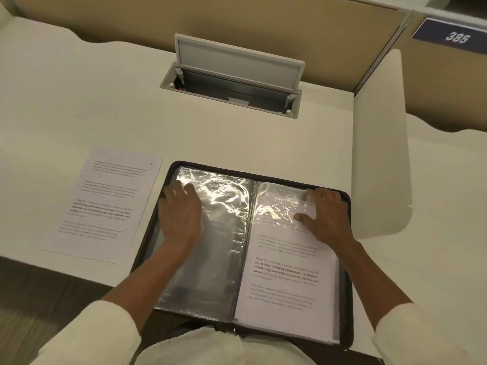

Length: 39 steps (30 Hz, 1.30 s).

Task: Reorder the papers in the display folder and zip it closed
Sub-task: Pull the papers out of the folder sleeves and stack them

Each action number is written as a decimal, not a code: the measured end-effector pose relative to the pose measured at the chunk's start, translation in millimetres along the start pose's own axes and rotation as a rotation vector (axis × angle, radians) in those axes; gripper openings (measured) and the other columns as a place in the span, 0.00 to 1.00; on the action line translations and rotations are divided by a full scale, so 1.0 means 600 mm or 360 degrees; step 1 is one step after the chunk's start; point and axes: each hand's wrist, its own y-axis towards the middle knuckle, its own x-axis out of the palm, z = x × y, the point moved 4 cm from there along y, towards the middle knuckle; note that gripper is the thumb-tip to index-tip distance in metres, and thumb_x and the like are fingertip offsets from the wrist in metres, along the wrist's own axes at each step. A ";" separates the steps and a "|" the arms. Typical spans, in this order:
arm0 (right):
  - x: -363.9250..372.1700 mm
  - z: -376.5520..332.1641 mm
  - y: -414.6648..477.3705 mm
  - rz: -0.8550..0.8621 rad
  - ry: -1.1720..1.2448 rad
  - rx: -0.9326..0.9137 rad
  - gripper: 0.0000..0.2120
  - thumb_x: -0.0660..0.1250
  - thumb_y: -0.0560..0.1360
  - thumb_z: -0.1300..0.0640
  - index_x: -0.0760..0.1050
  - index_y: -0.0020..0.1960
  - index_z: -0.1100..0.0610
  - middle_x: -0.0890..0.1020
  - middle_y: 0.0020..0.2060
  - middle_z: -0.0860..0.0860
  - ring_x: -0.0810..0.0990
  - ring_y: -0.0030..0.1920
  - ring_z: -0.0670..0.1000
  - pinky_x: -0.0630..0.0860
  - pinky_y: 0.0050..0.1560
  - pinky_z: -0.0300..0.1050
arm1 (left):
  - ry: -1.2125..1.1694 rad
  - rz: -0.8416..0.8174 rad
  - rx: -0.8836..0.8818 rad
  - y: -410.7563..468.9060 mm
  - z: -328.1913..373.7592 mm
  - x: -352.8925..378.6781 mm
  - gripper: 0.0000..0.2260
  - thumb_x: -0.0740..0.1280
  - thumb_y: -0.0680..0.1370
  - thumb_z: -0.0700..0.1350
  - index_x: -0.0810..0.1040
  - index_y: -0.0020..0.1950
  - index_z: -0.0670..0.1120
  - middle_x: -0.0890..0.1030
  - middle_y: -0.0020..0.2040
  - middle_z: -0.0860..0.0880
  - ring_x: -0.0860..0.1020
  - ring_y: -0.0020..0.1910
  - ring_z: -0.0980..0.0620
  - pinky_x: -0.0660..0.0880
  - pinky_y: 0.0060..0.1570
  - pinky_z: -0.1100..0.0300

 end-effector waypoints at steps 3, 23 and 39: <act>-0.010 0.008 0.010 -0.0027 -0.0095 0.0007 0.33 0.75 0.73 0.36 0.74 0.73 0.50 0.76 0.67 0.52 0.71 0.69 0.58 0.64 0.70 0.61 | -0.0189 -0.0010 0.0220 -0.020 0.061 -0.005 0.16 0.72 0.78 0.38 0.78 0.66 0.40 0.75 0.70 0.37 0.74 0.67 0.39 0.80 0.58 0.47; -0.104 -0.035 0.082 -0.0181 -0.0241 -0.0309 0.07 0.74 0.73 0.62 0.82 0.44 0.50 0.80 0.47 0.49 0.74 0.54 0.53 0.69 0.50 0.48 | -0.1158 -0.0305 0.0470 -0.073 0.219 0.006 0.12 0.72 0.80 0.59 0.80 0.49 0.51 0.79 0.51 0.56 0.78 0.52 0.55 0.79 0.49 0.54; -0.122 -0.071 0.117 -0.1040 0.0505 -0.0188 0.04 0.78 0.75 0.55 0.88 0.43 0.54 0.88 0.40 0.48 0.82 0.44 0.46 0.75 0.49 0.43 | -0.2189 -0.1107 -0.0608 0.010 0.295 -0.054 0.11 0.71 0.78 0.44 0.84 0.50 0.35 0.87 0.39 0.40 0.82 0.29 0.47 0.79 0.30 0.59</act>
